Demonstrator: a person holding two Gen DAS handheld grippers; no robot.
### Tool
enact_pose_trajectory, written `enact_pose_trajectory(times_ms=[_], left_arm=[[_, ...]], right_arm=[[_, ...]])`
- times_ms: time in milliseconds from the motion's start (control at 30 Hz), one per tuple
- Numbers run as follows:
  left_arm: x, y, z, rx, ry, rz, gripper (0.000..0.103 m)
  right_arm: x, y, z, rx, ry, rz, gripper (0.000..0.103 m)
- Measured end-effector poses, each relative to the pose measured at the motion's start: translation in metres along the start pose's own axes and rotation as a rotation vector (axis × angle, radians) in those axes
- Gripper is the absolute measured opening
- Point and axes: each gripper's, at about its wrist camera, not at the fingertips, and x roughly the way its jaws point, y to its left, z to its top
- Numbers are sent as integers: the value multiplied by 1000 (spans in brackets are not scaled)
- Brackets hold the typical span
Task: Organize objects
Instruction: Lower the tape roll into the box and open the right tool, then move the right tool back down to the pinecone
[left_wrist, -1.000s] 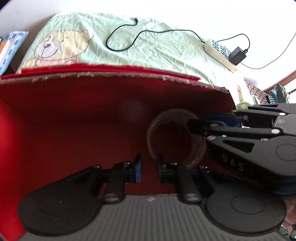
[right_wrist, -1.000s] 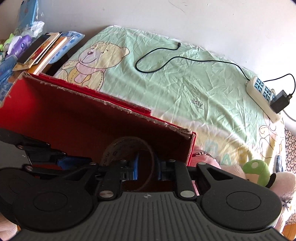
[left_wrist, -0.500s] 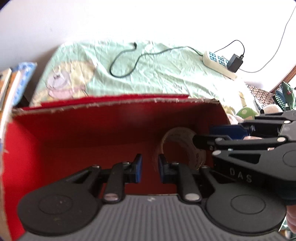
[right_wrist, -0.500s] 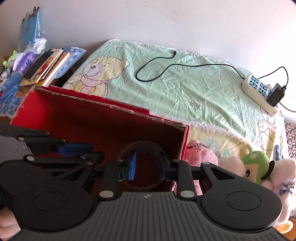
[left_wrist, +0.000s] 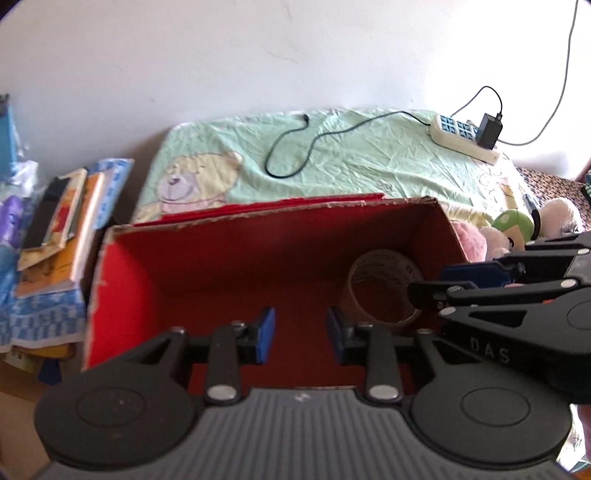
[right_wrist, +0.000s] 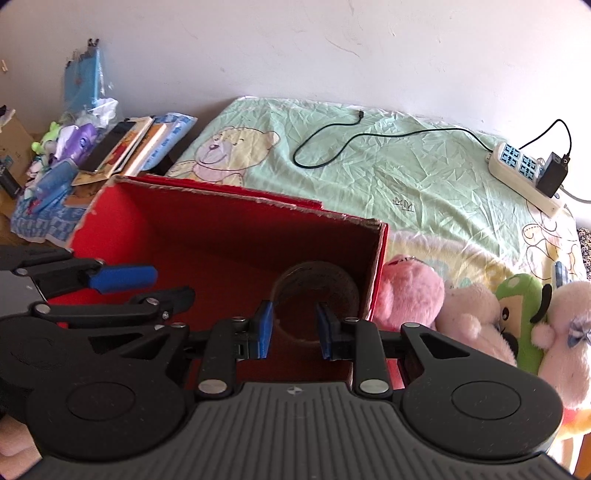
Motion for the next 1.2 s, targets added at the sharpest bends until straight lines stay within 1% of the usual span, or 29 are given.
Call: enact_pose_trajectory(times_ms=[67,167,333,400,467,567,733,933,1100,1200], left_arm=[[-12,-2,-4,3,-16,36,41],[-30,-4,-12,1,-43,75,42],[-54,-13,-27,-9,-56,124,43],[-61,-18,-33,-6,-57,150,46],[-69,-25,-42,-13,-56,169,53],[-76,-29,-51,-25,-37,179,62],[-86,-41,-69,-19,-44,211,66],[-93,-49,-87,-36,-31,218,70],[-88,-55,-101,-37,6,214,72],[-85,-60,-108,-40,32,199,73]], right_arm=[[-9,2,-5,2,-19,9,27],[-23,3,-12,21,-47,29,27],[-44,6,-27,51,-82,67,27],[-52,6,-34,58,-95,85,27],[-59,6,-42,66,-105,101,27],[-69,4,-53,87,-122,128,27],[-80,2,-72,103,-145,171,27],[-83,-2,-93,136,-131,245,28],[-80,-4,-109,162,-112,284,30],[-76,-7,-119,185,-100,307,34]])
